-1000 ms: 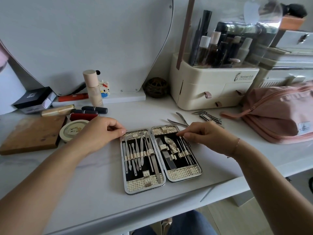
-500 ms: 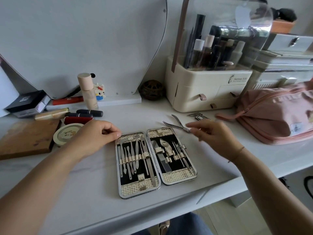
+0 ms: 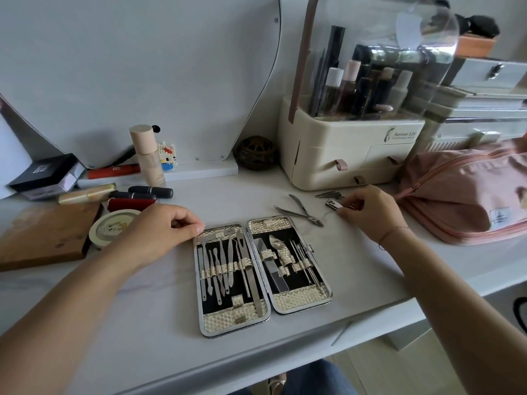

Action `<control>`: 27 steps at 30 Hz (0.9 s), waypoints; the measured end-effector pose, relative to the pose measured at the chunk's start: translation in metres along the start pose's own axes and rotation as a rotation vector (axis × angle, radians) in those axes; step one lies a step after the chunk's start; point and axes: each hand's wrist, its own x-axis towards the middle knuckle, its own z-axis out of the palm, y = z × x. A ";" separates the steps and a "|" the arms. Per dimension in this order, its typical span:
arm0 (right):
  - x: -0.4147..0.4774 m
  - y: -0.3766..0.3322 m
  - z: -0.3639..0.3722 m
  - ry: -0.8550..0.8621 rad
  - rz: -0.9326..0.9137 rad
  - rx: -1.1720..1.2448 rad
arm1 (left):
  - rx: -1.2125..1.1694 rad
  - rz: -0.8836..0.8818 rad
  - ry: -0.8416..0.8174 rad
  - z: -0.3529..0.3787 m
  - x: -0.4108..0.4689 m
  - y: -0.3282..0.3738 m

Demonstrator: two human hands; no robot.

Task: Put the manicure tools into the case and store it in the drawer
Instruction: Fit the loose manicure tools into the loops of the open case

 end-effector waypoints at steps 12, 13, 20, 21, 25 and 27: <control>-0.025 -0.025 -0.010 -0.030 -0.043 0.249 | 0.021 0.030 0.032 0.004 0.001 -0.007; -0.032 -0.032 -0.012 -0.033 -0.054 0.305 | 0.030 0.043 0.048 0.005 0.001 -0.007; -0.092 -0.106 -0.014 -0.376 -0.048 0.753 | -0.189 0.136 0.082 -0.006 -0.018 0.026; -0.098 -0.115 -0.013 -0.417 -0.022 0.805 | -0.234 0.141 -0.004 -0.009 -0.025 0.035; -0.115 -0.143 -0.013 -0.483 0.083 1.016 | -0.447 0.124 -0.283 -0.011 -0.056 0.067; -0.124 -0.154 -0.010 -0.475 0.128 1.157 | -0.595 0.054 -0.223 -0.005 -0.071 0.072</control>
